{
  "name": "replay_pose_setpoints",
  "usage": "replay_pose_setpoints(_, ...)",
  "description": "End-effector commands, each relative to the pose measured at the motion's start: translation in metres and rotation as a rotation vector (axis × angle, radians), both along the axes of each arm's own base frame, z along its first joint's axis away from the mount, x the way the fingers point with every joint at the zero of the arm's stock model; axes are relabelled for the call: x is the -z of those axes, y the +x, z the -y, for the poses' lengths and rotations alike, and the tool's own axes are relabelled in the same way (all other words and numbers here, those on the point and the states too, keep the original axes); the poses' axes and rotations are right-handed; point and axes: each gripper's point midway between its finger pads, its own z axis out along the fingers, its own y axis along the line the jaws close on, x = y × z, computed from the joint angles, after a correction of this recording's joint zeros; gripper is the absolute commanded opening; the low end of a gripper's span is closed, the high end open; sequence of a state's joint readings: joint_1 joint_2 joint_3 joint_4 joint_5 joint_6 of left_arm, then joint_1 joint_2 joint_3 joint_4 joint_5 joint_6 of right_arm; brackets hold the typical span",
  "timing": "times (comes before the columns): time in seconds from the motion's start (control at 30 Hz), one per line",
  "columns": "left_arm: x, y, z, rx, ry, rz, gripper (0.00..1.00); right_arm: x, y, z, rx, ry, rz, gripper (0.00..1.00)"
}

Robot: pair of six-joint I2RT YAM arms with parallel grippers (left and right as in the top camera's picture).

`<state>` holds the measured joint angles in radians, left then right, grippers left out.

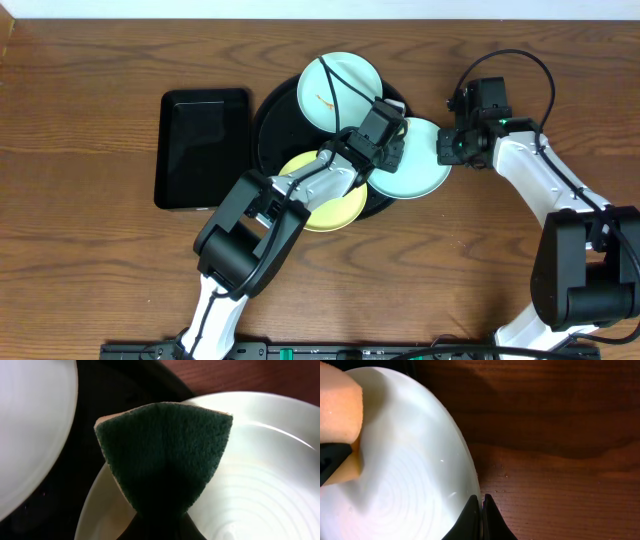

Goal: Clean dirty plates on tray and stack at the side
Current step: 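Scrub the green plate surface with the sponge in left gripper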

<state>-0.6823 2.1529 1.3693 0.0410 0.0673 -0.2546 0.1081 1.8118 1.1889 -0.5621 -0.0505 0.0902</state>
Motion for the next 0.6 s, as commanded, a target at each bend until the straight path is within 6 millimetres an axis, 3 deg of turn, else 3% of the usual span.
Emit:
replay_pose_setpoints(0.0, 0.042, -0.008, -0.01, 0.023, 0.081, -0.043, 0.08, 0.005, -0.003, -0.003, -0.016, 0.001, -0.015, 0.01)
replay_pose_setpoints(0.43, 0.02, 0.026, -0.013, -0.019, 0.001, 0.064, 0.09, 0.005, -0.003, -0.003, -0.015, 0.001, -0.013, 0.01)
replay_pose_setpoints(0.57, 0.001, 0.037, -0.007, -0.003, -0.075, 0.107, 0.08, 0.005, -0.003, -0.003, -0.016, 0.001, -0.013, 0.01)
